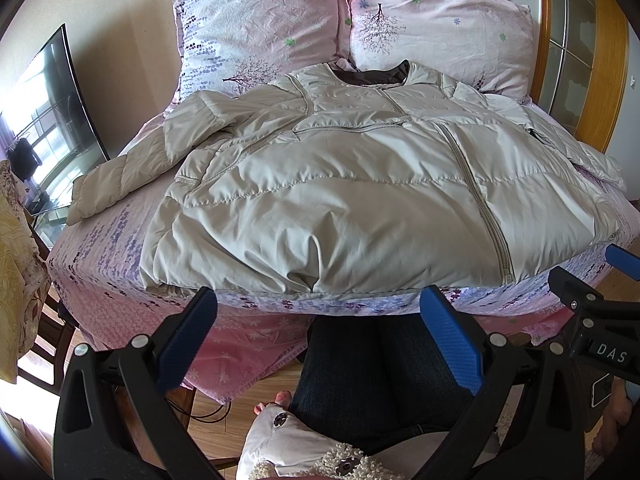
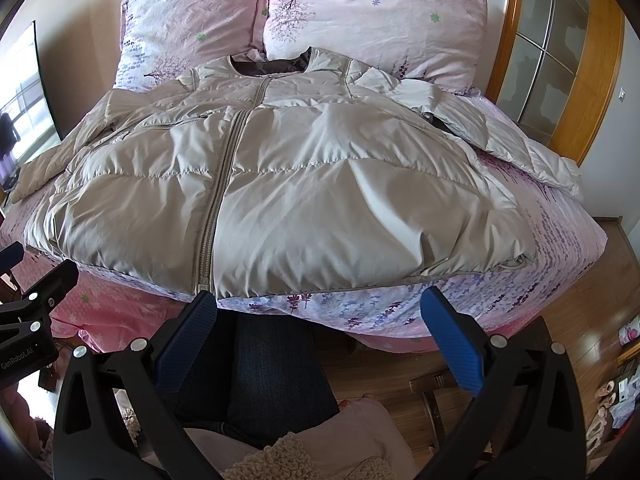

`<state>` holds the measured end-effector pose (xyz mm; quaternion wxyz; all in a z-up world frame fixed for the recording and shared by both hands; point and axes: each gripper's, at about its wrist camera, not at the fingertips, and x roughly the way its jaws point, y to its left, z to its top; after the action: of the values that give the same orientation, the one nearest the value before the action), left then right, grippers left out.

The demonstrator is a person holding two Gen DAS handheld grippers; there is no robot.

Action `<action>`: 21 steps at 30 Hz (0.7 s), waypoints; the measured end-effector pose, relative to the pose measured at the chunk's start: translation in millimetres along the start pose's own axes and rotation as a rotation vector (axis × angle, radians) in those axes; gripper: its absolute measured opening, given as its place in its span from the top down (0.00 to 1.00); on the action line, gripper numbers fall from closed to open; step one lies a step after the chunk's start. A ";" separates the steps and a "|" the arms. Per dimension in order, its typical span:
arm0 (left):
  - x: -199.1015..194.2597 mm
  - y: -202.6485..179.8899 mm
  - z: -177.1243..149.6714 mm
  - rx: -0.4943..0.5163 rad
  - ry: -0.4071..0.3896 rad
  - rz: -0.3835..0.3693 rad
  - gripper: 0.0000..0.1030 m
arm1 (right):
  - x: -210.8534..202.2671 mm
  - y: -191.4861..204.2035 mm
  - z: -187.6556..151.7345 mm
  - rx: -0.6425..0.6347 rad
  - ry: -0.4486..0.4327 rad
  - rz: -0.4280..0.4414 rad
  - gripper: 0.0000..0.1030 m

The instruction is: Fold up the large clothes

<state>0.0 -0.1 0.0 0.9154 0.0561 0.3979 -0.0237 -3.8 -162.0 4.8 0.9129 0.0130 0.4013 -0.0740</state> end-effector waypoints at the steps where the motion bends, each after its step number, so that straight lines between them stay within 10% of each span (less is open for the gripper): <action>1: 0.0 0.0 0.0 0.000 0.000 0.000 0.02 | 0.0 0.0 0.0 0.000 0.000 0.000 0.01; 21: 0.0 0.0 0.0 0.000 -0.001 0.000 0.02 | -1.3 -0.6 1.6 0.002 -0.004 0.002 0.01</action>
<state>-0.1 -0.1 0.0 0.9155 0.0563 0.3976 -0.0236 -3.6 -162.5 6.9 0.9137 0.0143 0.3995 -0.0735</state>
